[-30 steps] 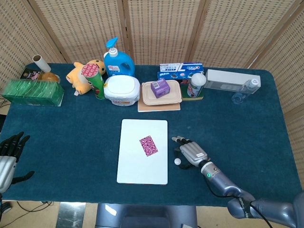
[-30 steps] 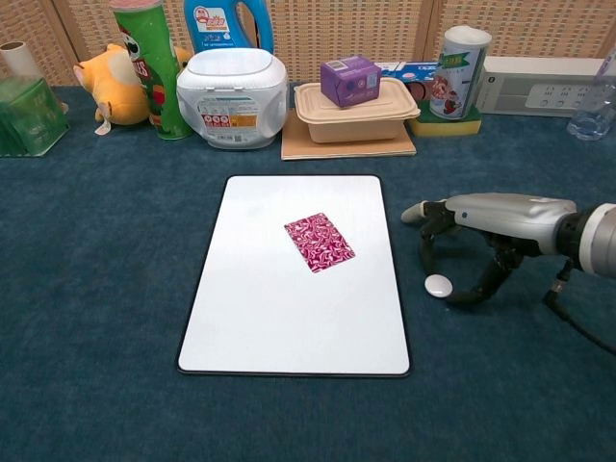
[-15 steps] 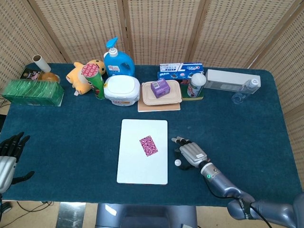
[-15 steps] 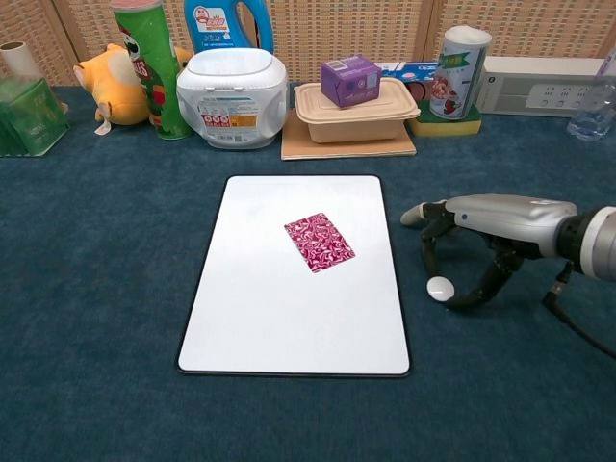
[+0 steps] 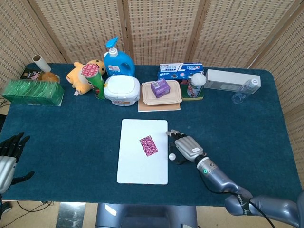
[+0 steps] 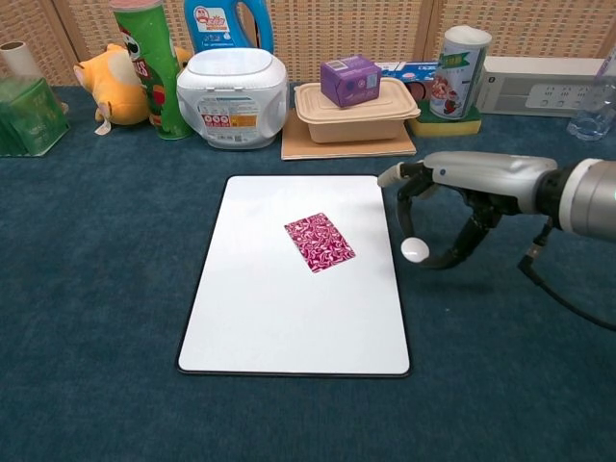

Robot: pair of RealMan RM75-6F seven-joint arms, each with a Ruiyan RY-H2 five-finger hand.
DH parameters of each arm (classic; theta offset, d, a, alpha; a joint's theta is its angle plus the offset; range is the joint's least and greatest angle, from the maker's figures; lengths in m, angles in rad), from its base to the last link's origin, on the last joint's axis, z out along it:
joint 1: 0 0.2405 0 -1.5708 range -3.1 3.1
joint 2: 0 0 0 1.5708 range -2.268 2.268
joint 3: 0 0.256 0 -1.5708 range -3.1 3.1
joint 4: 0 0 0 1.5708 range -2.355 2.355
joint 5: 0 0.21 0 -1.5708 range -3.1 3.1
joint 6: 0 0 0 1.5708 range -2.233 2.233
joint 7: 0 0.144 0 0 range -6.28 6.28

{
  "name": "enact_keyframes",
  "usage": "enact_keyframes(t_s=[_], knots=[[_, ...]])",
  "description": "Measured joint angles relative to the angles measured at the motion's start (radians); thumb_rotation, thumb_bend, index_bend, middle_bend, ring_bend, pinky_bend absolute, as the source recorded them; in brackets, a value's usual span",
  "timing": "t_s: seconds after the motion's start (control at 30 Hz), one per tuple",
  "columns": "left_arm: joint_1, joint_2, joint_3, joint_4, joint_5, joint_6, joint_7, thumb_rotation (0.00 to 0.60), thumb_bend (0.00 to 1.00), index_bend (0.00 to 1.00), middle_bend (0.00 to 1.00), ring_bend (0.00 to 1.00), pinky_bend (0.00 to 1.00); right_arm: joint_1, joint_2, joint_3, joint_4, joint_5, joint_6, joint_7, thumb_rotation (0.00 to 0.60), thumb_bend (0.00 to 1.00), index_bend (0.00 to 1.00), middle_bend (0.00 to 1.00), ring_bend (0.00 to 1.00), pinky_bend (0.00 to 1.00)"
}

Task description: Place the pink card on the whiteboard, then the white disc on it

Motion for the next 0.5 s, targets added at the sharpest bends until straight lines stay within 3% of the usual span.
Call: enact_keyframes(t_s=[0.23,0.5], knots=[[0.002,0.007,0.001,0.003,0.006,0.005,-0.02,0.6,0.08,0.0,0.0,0.0,0.07,0.054,-0.028,0.051,-0.015,0.086,-0.019,-0.075,0.6,0.34,0.55,0.09,0.0,0.14],[0.003,0.017,0.002,0.01,0.012,0.01,-0.052,0.6,0.08,0.0,0.0,0.0,0.07,0.128,-0.127,0.094,0.019,0.222,-0.038,-0.165,0.6,0.34,0.55,0.09,0.0,0.14]])
